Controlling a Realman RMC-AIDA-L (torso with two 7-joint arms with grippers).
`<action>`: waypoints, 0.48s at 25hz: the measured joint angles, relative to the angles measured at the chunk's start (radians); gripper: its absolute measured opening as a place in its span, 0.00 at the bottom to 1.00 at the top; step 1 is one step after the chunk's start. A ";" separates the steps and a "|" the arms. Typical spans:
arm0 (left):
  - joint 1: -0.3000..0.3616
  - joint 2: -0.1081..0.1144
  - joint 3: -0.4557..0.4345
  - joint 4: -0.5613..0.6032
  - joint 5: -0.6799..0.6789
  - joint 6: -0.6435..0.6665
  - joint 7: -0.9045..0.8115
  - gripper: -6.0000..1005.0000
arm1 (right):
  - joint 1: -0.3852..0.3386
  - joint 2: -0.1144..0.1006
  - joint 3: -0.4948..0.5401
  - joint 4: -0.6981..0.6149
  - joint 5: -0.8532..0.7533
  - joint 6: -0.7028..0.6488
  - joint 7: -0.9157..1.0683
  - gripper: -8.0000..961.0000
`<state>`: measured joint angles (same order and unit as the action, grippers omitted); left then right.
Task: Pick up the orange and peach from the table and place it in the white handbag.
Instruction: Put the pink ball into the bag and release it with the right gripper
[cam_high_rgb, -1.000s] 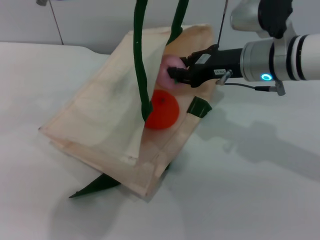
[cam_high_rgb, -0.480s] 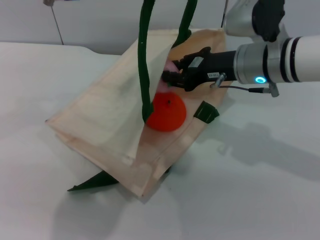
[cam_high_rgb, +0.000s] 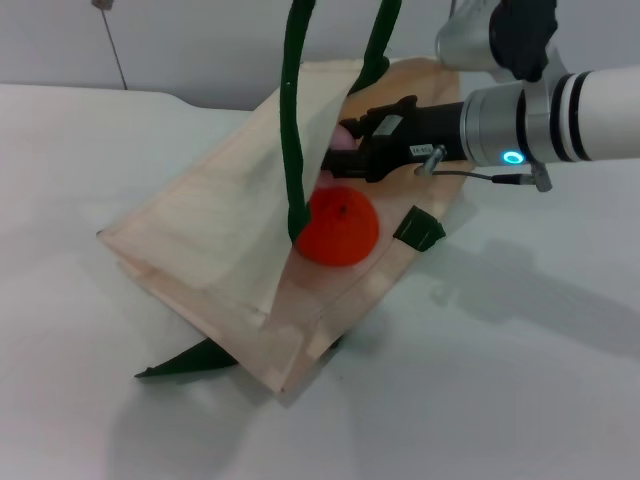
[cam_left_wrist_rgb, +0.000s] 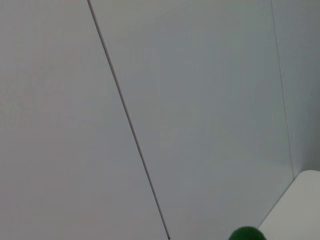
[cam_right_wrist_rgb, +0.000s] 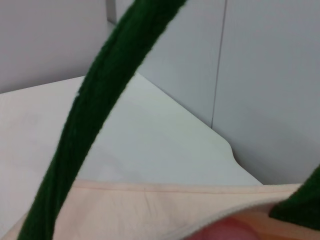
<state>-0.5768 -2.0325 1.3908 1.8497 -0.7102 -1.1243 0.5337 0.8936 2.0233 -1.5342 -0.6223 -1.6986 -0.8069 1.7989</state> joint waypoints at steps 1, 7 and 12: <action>0.000 0.000 0.000 0.000 0.000 0.000 0.000 0.16 | 0.000 0.000 0.001 0.001 0.000 0.002 0.001 0.39; 0.004 0.000 -0.003 0.000 0.000 0.000 0.000 0.16 | -0.002 0.000 0.004 0.005 0.001 0.005 0.005 0.65; 0.005 0.000 -0.007 0.000 0.000 0.001 0.001 0.16 | 0.000 -0.002 0.006 0.007 0.001 0.006 0.006 0.76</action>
<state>-0.5719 -2.0325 1.3839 1.8500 -0.7103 -1.1236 0.5351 0.8934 2.0215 -1.5284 -0.6152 -1.6975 -0.8008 1.8051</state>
